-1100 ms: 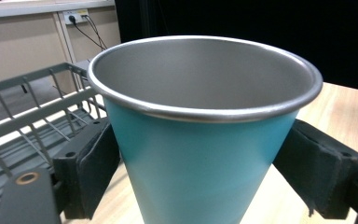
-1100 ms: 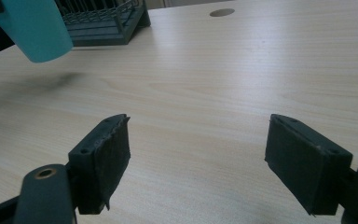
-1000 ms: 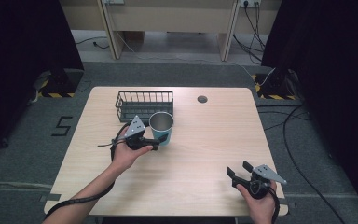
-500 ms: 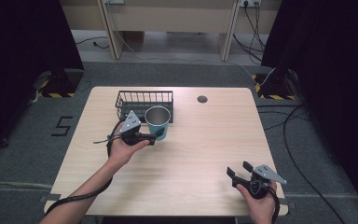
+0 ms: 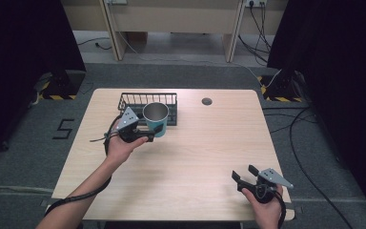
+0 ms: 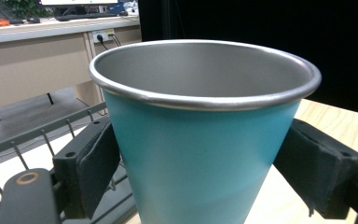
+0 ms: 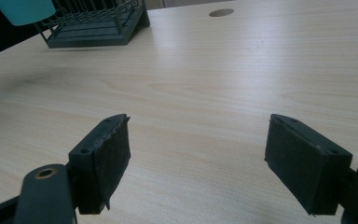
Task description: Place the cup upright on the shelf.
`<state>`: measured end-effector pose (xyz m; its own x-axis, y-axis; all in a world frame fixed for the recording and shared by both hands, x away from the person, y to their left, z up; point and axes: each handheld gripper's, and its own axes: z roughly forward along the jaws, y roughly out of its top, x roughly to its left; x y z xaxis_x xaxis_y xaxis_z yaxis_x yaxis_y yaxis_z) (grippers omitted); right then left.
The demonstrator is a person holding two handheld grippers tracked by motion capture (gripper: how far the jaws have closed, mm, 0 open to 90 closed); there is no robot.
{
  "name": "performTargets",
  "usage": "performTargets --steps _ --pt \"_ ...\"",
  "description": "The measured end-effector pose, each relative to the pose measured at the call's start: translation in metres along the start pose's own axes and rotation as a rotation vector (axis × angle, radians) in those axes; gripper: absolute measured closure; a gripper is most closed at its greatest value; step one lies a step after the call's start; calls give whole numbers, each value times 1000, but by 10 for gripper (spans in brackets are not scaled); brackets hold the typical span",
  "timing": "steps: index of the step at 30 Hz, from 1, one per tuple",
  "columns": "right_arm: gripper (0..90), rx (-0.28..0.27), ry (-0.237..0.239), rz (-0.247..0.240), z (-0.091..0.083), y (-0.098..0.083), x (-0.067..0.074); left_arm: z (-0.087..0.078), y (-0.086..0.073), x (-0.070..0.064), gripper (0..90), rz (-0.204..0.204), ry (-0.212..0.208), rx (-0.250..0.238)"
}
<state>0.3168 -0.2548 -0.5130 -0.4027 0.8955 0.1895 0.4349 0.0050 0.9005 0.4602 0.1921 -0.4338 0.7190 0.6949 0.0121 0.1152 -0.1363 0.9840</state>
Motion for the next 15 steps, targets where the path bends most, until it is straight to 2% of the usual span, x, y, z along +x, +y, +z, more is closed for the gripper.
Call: performTargets --steps 15 --pt "228 1 -1 1 0 0 0 -2 4 12 155 -15 32 -8"
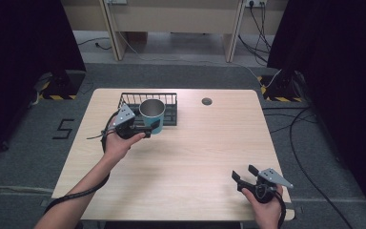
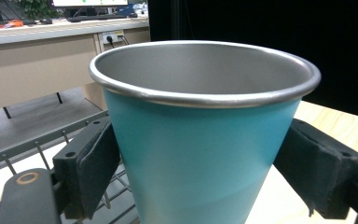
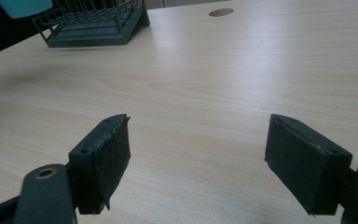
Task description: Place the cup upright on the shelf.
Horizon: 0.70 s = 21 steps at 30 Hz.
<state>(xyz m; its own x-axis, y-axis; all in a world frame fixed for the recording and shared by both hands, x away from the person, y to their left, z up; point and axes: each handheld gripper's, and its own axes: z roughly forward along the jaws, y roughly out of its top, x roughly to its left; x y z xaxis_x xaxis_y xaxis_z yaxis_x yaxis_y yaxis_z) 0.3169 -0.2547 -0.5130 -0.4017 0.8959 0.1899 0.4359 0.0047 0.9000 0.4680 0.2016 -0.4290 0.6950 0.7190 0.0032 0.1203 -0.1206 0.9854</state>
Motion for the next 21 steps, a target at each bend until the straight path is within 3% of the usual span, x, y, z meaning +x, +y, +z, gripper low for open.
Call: performTargets --steps 21 --pt "228 -1 0 3 0 0 0 1 13 18 155 -34 48 -35"
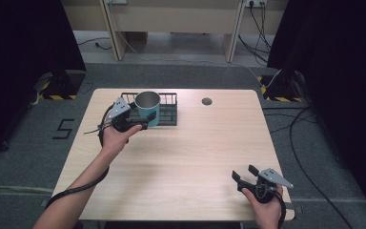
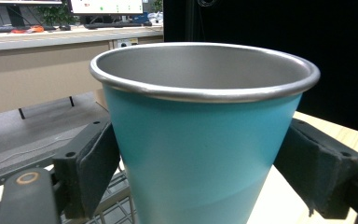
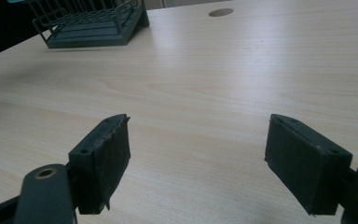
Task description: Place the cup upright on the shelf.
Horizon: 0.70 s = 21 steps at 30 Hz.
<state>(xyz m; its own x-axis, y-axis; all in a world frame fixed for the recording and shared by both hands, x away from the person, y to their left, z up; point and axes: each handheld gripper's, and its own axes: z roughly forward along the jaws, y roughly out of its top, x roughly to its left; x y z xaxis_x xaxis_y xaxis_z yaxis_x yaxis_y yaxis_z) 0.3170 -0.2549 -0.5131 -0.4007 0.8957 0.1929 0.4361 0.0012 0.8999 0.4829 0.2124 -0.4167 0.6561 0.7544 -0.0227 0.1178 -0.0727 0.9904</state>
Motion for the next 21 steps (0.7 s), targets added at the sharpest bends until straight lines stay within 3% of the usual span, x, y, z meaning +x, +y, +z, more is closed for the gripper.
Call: performTargets --steps 21 --pt "228 1 3 9 0 0 -1 6 12 15 155 -24 43 -24"
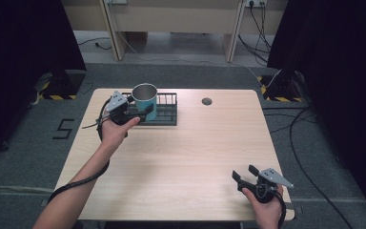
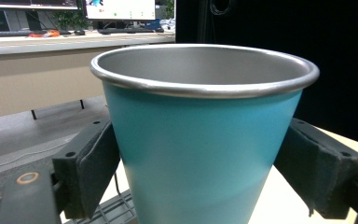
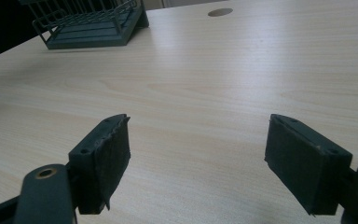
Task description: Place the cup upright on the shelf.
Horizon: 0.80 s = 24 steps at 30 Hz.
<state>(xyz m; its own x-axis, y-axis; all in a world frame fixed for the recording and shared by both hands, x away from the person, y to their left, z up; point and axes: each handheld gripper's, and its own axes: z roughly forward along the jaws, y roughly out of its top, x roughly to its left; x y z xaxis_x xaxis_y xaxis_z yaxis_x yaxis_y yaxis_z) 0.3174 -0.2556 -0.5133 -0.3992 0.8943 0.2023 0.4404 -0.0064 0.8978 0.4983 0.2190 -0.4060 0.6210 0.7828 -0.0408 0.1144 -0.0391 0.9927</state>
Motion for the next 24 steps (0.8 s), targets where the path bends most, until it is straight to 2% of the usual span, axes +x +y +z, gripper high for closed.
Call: performTargets --steps 19,24 --pt "228 -2 -3 7 -1 0 0 7 11 13 155 -6 36 -17" --pt "228 -4 -4 8 -1 0 -1 11 12 19 155 -7 58 -14"
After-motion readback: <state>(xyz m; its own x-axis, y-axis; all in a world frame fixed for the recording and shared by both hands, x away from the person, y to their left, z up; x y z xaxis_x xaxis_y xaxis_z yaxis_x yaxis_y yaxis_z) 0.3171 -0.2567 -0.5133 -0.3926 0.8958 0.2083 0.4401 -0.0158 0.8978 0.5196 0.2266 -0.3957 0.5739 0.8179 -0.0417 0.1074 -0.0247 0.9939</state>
